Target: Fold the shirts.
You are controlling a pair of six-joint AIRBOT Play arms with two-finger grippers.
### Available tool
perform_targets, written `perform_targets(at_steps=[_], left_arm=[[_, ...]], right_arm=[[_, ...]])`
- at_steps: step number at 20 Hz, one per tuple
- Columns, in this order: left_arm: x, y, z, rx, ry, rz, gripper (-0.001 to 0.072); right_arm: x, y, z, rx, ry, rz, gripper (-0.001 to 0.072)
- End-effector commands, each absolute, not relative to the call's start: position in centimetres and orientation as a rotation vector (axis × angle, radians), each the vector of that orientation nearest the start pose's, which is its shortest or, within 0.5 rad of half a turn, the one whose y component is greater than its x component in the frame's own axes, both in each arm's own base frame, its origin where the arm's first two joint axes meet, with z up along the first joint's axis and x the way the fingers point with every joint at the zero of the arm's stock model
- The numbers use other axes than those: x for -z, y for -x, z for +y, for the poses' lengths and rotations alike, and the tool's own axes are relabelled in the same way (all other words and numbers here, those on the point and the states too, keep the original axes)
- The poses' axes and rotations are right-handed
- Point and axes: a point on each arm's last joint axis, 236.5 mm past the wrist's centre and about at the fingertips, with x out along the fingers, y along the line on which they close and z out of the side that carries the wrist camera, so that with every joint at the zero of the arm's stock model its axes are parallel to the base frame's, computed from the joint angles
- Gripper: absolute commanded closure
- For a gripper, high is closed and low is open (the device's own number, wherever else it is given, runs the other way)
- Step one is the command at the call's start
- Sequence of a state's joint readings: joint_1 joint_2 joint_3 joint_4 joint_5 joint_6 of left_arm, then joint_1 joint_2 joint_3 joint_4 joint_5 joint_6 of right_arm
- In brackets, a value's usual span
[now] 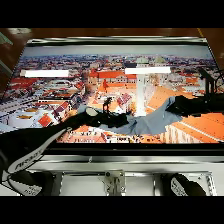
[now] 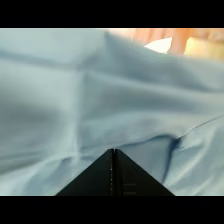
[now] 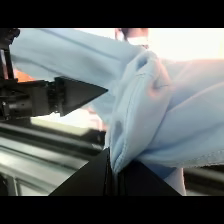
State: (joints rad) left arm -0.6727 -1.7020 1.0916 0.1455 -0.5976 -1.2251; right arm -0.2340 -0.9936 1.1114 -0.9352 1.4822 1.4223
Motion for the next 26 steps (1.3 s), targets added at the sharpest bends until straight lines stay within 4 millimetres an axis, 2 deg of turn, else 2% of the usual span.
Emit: perform_targets(at_steps=[1,3,4,5,7,8,10,11,13,14,15,16,17,18,19,21,23,24,26], left_arm=[[-1.8,-39.8,-36.3,0.707,0.900,1.067,0.0675],[-9.6,-44.9,-28.5,0.658,0.895,0.798,0.0675],[-13.9,-46.7,-23.6,0.606,0.892,0.657,0.0676],[-18.2,-47.5,-18.6,0.550,0.887,0.525,0.0676],[-25.5,-46.4,-10.2,0.455,0.859,0.305,0.0675],[-28.6,-45.1,-7.1,0.421,0.838,0.217,0.0676],[-33.5,-41.2,-3.6,0.399,0.783,0.091,0.0675],[-35.2,-39.1,-3.3,0.415,0.746,0.061,0.0675],[-36.5,-35.5,-4.6,0.474,0.675,0.068,0.0675],[-36.2,-34.3,-5.5,0.491,0.644,0.102,0.0675],[-35.3,-33.4,-6.3,0.495,0.617,0.154,0.0675],[-34.2,-32.8,-6.8,0.493,0.603,0.211,0.0675],[-33.0,-32.4,-7.0,0.485,0.590,0.265,0.0675],[-32.1,-32.2,-7.1,0.479,0.578,0.297,0.0675],[-31.4,-32.3,-6.9,0.470,0.576,0.313,0.0675],[-30.2,-32.7,-6.6,0.455,0.597,0.330,0.0675],[-28.9,-33.1,-6.3,0.441,0.619,0.350,0.0674],[-28.3,-33.1,-6.3,0.438,0.627,0.360,0.0675],[-27.7,-33.2,-6.2,0.434,0.631,0.372,0.0674]], right_arm=[[-14.5,-34.2,9.9,-0.460,-0.538,1.001,0.0643],[-15.1,-35.7,14.0,-0.526,-0.481,0.926,0.0644],[-15.0,-36.3,17.0,-0.576,-0.452,0.900,0.0644],[-14.5,-36.7,20.2,-0.623,-0.431,0.882,0.0644],[-12.0,-37.0,27.2,-0.703,-0.393,0.876,0.0644],[-9.8,-36.9,30.6,-0.729,-0.376,0.890,0.0644],[-4.5,-36.2,36.4,-0.742,-0.392,0.938,0.0643],[-1.8,-35.8,39.0,-0.727,-0.446,0.974,0.0643],[2.1,-34.9,42.5,-0.694,-0.550,1.037,0.0644],[3.3,-34.3,44.2,-0.702,-0.578,1.065,0.0643],[3.6,-34.4,45.6,-0.708,-0.605,1.071,0.0619],[3.3,-34.9,46.7,-0.705,-0.641,1.060,0.0568],[2.4,-36.1,47.4,-0.690,-0.687,1.029,0.0392],[1.2,-37.7,47.6,-0.663,-0.741,0.981,0.0238],[-0.2,-39.1,47.6,-0.645,-0.770,0.927,0.0196],[-2.4,-40.1,47.9,-0.677,-0.785,0.897,0.0196],[-3.6,-39.1,47.9,-0.783,-0.755,0.958,0.0197],[-3.7,-38.2,47.2,-0.847,-0.708,1.006,0.0198],[-2.7,-36.4,43.6,-0.934,-0.533,1.128,0.0199]])
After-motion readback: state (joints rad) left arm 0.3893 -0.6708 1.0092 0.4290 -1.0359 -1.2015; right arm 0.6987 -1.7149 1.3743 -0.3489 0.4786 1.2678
